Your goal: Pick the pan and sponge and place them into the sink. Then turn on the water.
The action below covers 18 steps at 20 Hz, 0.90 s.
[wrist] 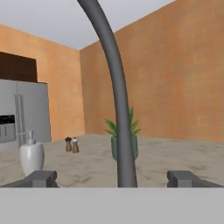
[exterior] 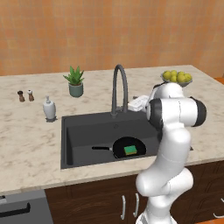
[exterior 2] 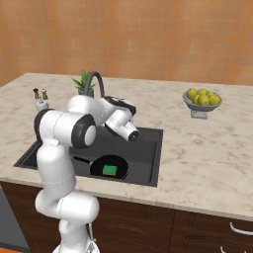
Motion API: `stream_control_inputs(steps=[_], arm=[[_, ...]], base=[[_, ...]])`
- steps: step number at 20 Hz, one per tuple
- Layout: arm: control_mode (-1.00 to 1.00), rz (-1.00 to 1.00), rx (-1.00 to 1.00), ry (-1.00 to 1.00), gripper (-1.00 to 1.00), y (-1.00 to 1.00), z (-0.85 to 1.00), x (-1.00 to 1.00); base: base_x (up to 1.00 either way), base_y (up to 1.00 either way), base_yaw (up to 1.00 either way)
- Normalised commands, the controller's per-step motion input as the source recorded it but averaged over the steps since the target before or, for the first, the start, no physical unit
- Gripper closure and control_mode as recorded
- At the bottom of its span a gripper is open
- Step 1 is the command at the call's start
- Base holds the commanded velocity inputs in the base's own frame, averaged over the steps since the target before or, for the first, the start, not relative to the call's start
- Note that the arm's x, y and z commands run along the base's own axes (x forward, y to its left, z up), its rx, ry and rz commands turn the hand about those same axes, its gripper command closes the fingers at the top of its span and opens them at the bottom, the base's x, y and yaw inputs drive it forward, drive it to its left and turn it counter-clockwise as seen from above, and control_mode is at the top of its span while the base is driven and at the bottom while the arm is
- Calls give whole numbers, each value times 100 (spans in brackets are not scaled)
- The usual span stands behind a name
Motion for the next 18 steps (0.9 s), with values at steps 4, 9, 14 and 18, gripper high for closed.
stream_control_inputs(steps=[4, 9, 14, 18], arm=[[-100, 0, 0, 0, -100, 0, -36, 33], [-100, 0, 0, 0, -100, 0, -32, 35], [-100, 0, 0, 0, -100, 0, -21, 43], [-100, 0, 0, 0, -100, 0, -16, 47]], base=[[0, 0, 0], [0, 0, 0], [0, 0, 0], [0, 0, 0]])
